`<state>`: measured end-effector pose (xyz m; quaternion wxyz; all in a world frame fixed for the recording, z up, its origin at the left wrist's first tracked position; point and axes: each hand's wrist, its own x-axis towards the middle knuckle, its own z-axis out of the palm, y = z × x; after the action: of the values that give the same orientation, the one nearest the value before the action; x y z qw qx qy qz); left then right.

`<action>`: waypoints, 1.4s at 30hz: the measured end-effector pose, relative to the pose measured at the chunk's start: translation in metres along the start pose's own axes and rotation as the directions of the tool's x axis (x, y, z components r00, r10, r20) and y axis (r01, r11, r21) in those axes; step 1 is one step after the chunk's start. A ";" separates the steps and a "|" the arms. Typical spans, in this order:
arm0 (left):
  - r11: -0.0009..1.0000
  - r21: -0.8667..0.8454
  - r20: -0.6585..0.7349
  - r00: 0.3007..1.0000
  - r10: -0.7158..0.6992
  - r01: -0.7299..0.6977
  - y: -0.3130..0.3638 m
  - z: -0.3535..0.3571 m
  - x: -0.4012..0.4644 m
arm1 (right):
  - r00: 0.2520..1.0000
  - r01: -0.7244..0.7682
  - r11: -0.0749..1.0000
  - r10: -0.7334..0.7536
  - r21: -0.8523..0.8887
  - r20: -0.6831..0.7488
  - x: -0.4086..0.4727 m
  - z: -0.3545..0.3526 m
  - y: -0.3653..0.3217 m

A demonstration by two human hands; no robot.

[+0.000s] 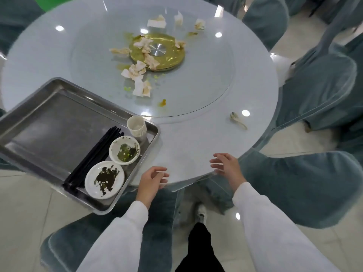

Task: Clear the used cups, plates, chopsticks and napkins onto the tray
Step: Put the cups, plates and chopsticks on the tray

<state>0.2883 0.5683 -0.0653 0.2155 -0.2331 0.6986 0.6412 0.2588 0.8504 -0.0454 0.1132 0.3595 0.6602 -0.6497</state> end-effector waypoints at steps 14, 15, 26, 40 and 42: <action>0.991 -0.070 -0.211 0.969 -0.128 0.116 0.023 0.104 0.011 | 0.998 -0.042 0.984 0.033 -0.171 -0.056 0.183 -0.115 -0.064; 0.990 -0.069 -0.207 0.969 -0.134 0.123 0.024 0.107 0.013 | 0.997 -0.026 0.981 0.011 -0.190 -0.080 0.191 -0.120 -0.068; 0.978 -0.116 -0.277 0.940 -0.197 0.171 0.035 0.138 0.022 | 0.981 0.098 0.815 -0.174 -0.571 -0.081 0.252 -0.143 -0.096; 0.981 -0.125 -0.286 0.941 -0.179 0.148 0.033 0.141 0.017 | 0.994 0.108 0.824 -0.094 -0.556 0.054 0.257 -0.134 -0.087; 0.979 -0.136 -0.278 0.943 -0.184 0.152 0.031 0.139 0.013 | 0.996 0.092 0.872 -0.070 -0.482 0.063 0.247 -0.128 -0.083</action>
<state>0.2598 0.7079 -0.0605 0.1517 -0.3947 0.6630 0.6178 0.0710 1.0606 -0.1171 0.1866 0.2777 0.8134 -0.4759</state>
